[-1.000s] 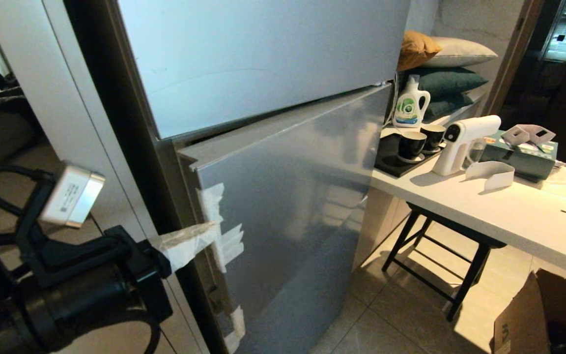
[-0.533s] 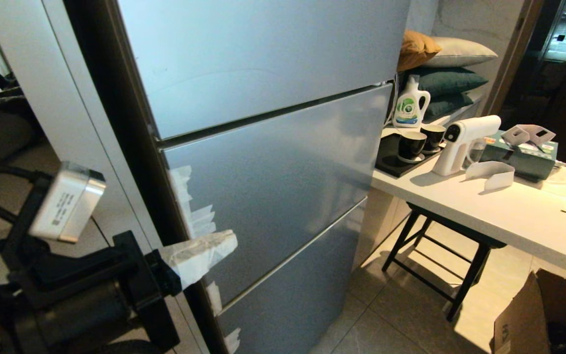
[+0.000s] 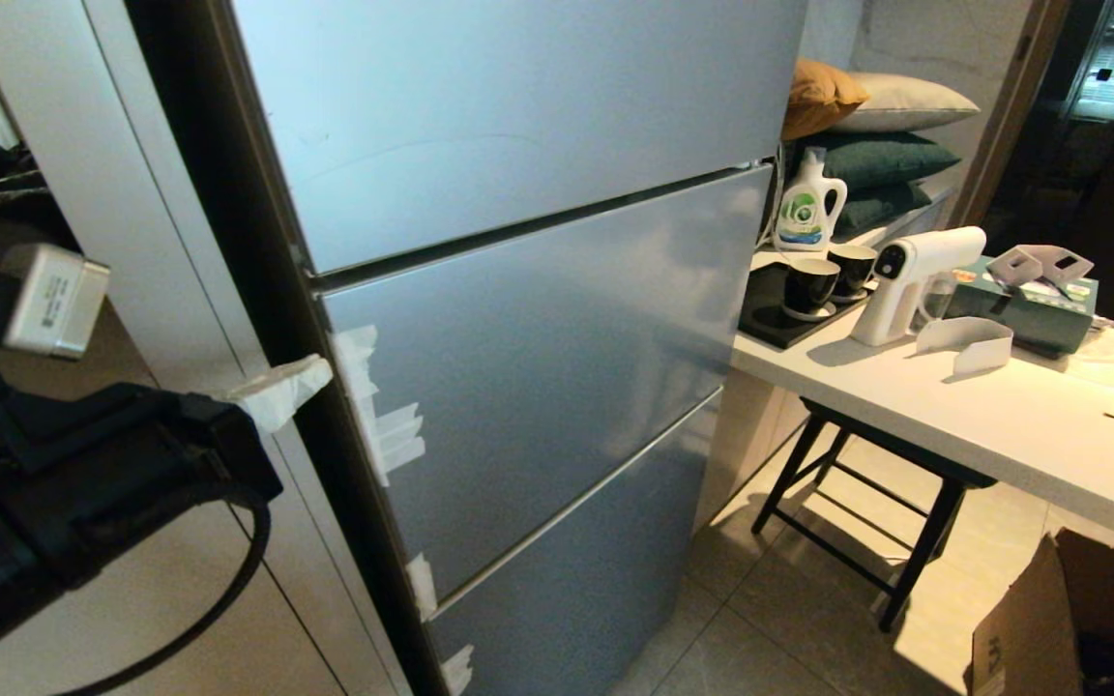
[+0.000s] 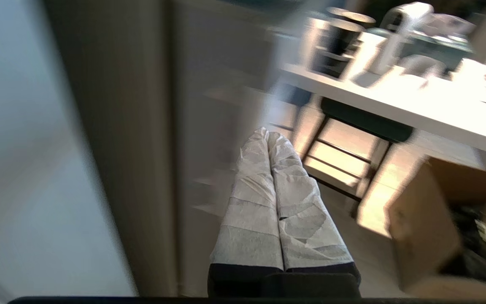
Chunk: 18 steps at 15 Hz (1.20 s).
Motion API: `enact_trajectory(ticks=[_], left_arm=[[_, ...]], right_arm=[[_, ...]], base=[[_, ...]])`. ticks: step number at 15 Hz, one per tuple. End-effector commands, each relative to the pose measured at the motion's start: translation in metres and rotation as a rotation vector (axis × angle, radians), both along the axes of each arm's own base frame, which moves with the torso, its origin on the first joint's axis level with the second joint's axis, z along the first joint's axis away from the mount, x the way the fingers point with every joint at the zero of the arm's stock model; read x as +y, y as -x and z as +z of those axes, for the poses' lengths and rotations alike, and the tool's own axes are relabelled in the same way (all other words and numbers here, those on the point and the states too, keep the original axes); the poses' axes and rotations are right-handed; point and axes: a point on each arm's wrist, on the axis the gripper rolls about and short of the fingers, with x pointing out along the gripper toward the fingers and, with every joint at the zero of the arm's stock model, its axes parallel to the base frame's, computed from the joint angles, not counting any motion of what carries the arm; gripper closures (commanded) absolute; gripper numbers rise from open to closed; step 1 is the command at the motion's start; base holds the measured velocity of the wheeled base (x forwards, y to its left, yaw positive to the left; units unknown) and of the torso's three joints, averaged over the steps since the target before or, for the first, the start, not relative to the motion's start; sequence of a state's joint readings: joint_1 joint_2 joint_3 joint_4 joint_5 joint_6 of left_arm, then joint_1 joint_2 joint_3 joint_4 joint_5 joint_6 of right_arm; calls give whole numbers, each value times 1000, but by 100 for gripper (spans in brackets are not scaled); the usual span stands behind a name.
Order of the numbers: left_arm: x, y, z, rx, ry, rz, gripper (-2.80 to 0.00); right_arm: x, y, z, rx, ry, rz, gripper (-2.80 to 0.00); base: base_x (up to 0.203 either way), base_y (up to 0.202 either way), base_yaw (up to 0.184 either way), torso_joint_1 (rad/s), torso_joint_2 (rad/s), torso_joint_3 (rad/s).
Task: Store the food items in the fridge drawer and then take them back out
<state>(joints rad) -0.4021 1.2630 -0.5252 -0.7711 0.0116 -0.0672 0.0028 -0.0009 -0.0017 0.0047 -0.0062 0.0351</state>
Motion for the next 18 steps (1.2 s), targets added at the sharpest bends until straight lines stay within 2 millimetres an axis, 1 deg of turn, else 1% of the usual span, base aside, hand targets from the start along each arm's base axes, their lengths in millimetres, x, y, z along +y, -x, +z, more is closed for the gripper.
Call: enact_trajectory(ticks=[1,5,11,16,18], left_arm=[[4,-10,-2,12,-3,34,0],[0,-18,-8,37,-13,18,0],[-5,-27,-7,41,-17,10,0],[-5,-28,-7,43,-15,7,0],[-8,-25,-7,41,-13,-41,0]], right_arm=[[0,0,0,1,0,0,0],[0,0,0,1,0,0,0],[0,0,0,1,0,0,0],[0,0,0,1,0,0,0],[0,0,0,1,0,0,0]], base=[[0,0,0,0,0,0],[0,0,0,0,0,0],[0,0,0,0,0,0],[0,0,0,0,0,0],[0,0,0,0,0,0]])
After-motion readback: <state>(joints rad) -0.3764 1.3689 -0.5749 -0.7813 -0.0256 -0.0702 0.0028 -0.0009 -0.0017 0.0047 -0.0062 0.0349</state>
